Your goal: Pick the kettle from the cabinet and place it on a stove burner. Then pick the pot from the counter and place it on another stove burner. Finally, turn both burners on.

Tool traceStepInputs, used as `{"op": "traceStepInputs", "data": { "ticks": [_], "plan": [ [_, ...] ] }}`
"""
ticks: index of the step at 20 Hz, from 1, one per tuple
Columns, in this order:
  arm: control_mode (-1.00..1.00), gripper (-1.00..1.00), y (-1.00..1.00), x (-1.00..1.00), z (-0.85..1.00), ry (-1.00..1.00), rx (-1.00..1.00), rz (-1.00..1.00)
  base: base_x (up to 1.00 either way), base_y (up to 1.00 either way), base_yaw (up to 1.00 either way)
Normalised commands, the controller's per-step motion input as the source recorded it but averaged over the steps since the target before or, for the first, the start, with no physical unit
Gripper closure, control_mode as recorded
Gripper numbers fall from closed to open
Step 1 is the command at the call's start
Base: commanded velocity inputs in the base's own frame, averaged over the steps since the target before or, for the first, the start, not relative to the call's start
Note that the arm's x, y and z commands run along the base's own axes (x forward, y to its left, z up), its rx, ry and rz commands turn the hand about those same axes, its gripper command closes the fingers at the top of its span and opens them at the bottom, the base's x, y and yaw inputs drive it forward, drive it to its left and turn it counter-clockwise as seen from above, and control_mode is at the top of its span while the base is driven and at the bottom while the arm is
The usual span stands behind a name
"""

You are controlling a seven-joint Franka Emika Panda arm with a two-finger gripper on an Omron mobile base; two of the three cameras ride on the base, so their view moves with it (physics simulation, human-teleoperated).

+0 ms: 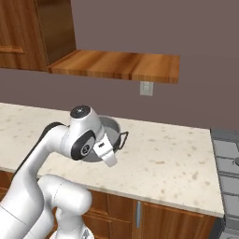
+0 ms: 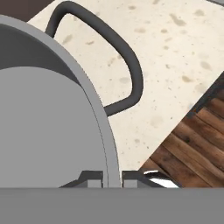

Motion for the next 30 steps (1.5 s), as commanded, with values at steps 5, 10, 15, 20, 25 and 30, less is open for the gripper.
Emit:
{"op": "traceStepInputs", "data": {
  "ticks": [5,10,15,20,25,30],
  "plan": [
    [-1.00,1.00,0.00,-0.17,0.17,0.11,0.10,0.00,0.00,0.00,0.00],
    [-1.00,1.00,0.00,-0.06,0.15,0.03,0.03,0.00,0.00,0.00,0.00],
    [1.00,1.00,0.00,-0.10,0.03,0.00,0.00,0.00,-0.54,-0.02,0.00],
    [1.00,1.00,0.00,0.00,0.00,0.00,0.00,0.00,-0.77,-0.52,0.00],
    [1.00,1.00,0.00,0.00,0.00,0.00,0.00,0.00,-0.01,-0.97,0.00],
    [1.00,1.00,0.00,0.00,0.00,0.00,0.00,0.00,0.00,-1.00,0.00]
  ]
}}
